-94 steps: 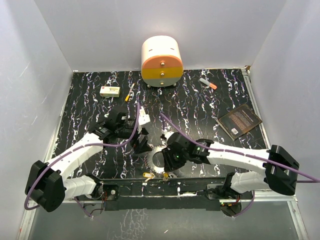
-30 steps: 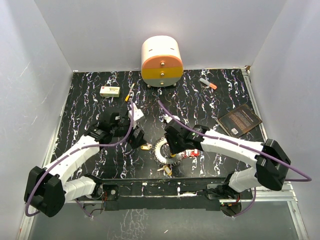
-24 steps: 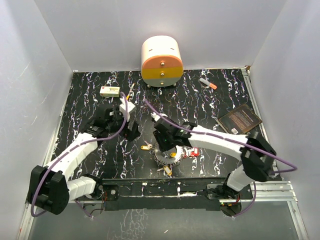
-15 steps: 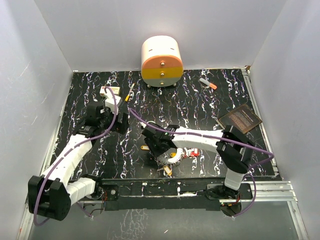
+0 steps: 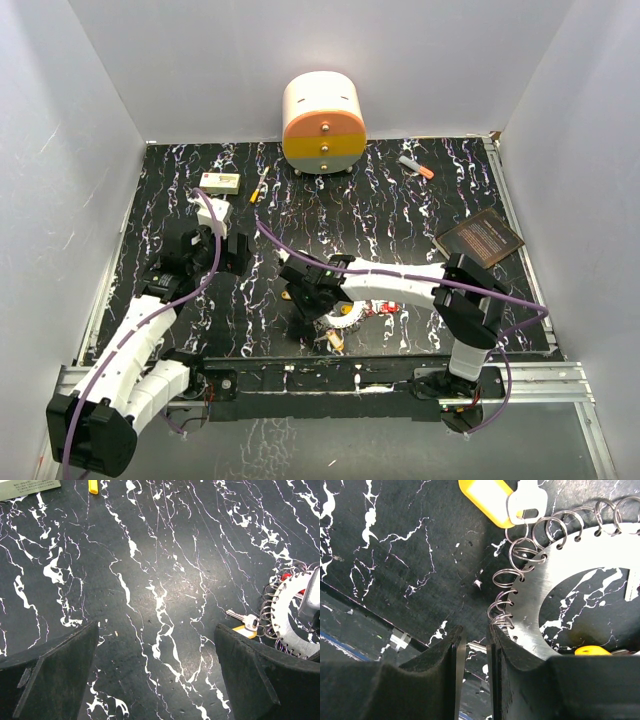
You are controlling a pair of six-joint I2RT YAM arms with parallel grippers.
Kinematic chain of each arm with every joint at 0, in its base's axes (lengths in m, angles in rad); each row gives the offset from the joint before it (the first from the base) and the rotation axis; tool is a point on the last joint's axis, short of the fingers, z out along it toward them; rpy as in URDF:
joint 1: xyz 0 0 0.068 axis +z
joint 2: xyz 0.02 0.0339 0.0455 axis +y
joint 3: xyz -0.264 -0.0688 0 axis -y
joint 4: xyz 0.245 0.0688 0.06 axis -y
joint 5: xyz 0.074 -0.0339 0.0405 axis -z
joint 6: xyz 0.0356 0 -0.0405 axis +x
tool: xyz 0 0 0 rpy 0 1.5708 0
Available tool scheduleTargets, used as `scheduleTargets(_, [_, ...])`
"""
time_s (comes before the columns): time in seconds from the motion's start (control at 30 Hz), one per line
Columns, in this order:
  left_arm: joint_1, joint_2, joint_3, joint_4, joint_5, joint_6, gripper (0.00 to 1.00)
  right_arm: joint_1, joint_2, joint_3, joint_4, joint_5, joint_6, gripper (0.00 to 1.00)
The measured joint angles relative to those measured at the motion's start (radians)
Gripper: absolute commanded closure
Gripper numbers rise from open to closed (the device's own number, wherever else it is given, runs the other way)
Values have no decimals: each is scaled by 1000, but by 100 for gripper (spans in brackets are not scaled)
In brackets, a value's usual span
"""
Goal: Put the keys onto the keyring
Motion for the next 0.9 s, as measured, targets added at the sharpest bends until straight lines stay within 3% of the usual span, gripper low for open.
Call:
scheduleTargets(0.23, [0,-4,0,0,7,2,3,5,0,-17,-2,2,43,75])
scheduleTargets(0.4, [0,-11,-19,14,15,0,3,5,0,-37,-4,8,72,69])
scheduleTargets(0.9, [0,-13,-34,23,27,-4,4,5,21,-64,25,30,104,67])
